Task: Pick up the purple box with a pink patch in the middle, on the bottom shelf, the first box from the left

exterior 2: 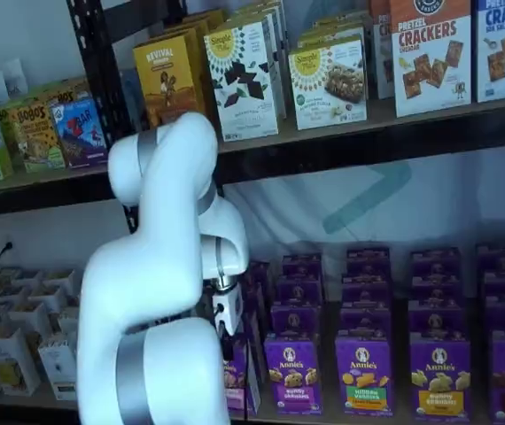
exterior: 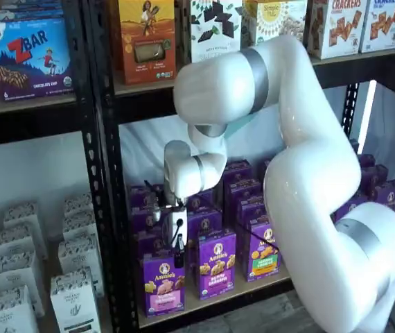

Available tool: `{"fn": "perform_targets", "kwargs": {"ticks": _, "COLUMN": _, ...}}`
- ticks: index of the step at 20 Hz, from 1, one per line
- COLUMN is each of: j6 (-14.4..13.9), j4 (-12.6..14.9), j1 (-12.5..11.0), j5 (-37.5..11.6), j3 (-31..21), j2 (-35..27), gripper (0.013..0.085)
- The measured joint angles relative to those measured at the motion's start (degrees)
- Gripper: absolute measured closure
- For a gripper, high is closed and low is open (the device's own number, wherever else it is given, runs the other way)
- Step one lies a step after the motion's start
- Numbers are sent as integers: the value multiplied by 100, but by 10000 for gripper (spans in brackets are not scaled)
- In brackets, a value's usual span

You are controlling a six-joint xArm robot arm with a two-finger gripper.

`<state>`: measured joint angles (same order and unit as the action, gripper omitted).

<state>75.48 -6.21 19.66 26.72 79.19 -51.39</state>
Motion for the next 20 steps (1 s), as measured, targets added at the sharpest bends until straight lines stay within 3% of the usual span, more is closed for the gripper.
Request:
{"fn": "perform_targets", "kwargs": {"ticks": 11, "j6": -258, "j4": 254, "j1": 36, "j5": 18, "j3": 391, "j2": -485, "gripper": 130}}
{"fn": "perform_targets", "kwargs": {"ticks": 20, "j6": -192, "j4": 144, "j1": 70, "j5": 2, "j3": 576, "j2": -706, "gripper": 130}}
